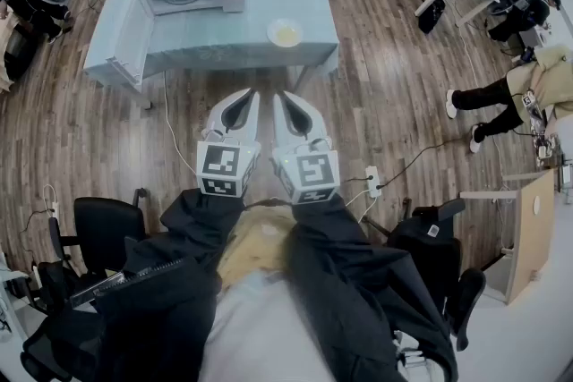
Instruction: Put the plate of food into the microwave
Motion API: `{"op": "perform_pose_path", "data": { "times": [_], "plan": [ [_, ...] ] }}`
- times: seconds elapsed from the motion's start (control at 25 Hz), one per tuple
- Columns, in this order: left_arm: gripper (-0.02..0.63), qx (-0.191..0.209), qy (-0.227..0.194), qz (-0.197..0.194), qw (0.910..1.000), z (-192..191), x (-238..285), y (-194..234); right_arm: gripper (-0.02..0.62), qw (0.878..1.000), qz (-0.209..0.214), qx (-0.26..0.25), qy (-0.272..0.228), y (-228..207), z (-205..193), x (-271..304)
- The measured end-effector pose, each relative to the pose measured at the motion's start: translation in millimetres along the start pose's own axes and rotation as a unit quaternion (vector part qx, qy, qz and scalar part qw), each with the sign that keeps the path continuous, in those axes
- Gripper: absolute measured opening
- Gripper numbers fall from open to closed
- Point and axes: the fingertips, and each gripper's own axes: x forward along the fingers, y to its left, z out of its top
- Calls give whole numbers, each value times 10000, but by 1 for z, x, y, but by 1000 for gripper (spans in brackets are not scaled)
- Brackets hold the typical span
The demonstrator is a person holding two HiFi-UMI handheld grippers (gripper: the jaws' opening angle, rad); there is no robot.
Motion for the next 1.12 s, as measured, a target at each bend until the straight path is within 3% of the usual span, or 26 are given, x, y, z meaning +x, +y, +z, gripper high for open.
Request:
{"op": "perform_pose_path", "data": {
  "times": [0.64,1.12],
  "plan": [
    [2,124,369,116,9992,-21,8,-17,-3,9995,185,227,148,-15,-22,-8],
    [2,-119,574,412,9974,-49,5,-35,-3,9984,410,326,212,-20,-38,-23]
  ]
}}
